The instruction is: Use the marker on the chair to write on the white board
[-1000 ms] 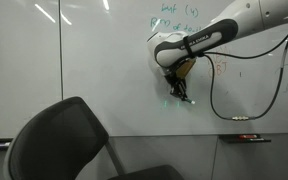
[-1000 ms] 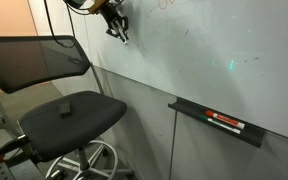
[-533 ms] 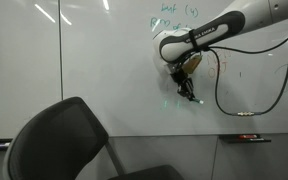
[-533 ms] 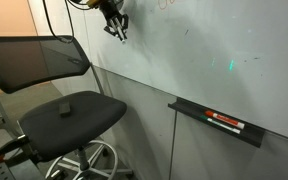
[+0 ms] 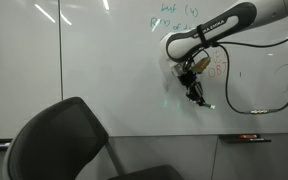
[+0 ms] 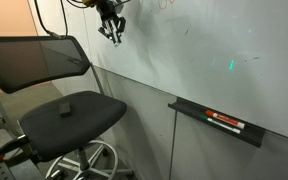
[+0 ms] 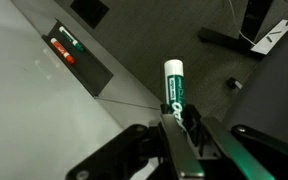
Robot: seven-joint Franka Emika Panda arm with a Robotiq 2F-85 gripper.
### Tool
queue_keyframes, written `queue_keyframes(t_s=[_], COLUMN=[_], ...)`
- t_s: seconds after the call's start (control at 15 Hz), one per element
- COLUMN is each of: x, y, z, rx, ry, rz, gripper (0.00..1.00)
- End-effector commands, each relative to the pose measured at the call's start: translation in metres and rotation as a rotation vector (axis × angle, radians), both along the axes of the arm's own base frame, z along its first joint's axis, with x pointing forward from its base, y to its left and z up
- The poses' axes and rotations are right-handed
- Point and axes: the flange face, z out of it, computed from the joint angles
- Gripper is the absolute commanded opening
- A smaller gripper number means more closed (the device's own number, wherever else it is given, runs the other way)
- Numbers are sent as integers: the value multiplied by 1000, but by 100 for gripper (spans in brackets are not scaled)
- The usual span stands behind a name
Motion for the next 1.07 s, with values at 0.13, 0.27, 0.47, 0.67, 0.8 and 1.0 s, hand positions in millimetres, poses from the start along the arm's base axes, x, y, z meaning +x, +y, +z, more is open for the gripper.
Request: queue_keyframes(t_s=[0.13, 0.27, 0.47, 0.67, 0.8, 1.0], x=[-20, -21, -21, -17, -11, -1], y=[9, 20, 38, 54, 61, 71], z=[5, 2, -4, -12, -17, -28], rx=[42, 48, 56, 60, 58, 68], ry=[36, 39, 33, 18, -1, -24], rz=[38, 60, 92, 116, 130, 137], gripper=[8, 8, 8, 8, 8, 8])
